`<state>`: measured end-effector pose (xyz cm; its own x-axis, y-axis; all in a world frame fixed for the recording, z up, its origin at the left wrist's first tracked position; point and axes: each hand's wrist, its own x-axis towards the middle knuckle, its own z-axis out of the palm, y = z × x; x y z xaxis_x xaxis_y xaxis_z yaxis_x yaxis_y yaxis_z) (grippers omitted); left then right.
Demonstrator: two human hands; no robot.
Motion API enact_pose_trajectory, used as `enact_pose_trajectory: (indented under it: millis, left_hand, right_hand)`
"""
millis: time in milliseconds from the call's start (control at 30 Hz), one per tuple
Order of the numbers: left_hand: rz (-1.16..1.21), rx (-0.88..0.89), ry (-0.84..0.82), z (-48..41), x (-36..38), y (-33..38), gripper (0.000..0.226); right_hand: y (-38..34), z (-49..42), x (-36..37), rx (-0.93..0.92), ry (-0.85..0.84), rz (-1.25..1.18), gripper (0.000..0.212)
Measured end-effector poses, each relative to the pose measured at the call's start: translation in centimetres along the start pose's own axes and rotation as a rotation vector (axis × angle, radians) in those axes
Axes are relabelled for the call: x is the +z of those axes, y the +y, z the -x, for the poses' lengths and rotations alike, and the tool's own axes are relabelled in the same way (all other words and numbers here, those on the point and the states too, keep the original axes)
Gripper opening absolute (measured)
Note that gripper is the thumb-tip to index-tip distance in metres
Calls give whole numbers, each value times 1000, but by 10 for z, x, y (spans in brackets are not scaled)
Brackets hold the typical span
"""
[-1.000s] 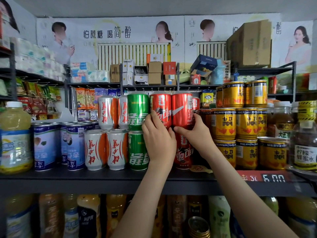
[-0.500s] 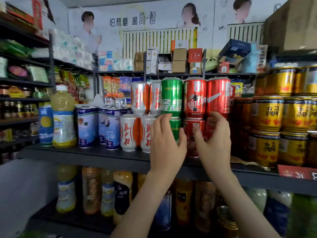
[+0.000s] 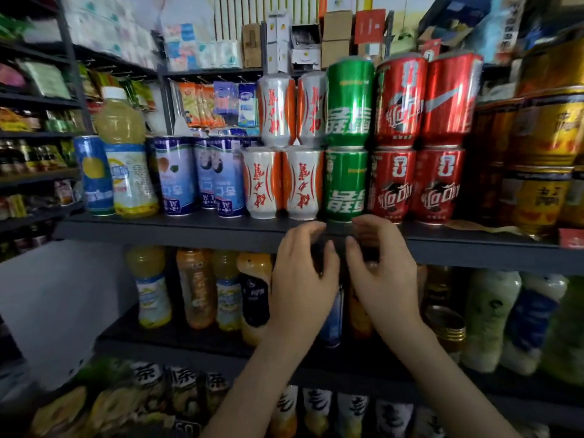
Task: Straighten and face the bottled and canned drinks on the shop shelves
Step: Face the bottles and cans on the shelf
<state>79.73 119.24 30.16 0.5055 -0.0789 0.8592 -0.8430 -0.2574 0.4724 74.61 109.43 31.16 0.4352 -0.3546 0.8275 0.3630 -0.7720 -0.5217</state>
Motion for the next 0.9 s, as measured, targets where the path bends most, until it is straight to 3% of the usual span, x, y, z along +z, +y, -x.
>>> enact_pose_trajectory:
  millis: [200, 367, 567, 700, 900]
  left_hand:
    - [-1, -40, 11, 16, -8, 12, 25]
    - [-133, -309, -43, 24, -53, -5, 20]
    - [-283, -471, 168, 2, -137, -61, 20]
    - [-333, -450, 290, -43, -184, -108, 28]
    - [-415, -340, 232, -106, -211, -145, 52]
  right_hand:
    - [-9, 17, 0, -1, -45, -12, 24]
    - [-33, 29, 28, 24, -154, -122, 24]
    - [-68, 39, 80, -27, -186, -174, 25]
    - [-102, 24, 129, -28, -201, -188, 28]
    - [-144, -7, 202, 14, -79, -166, 27]
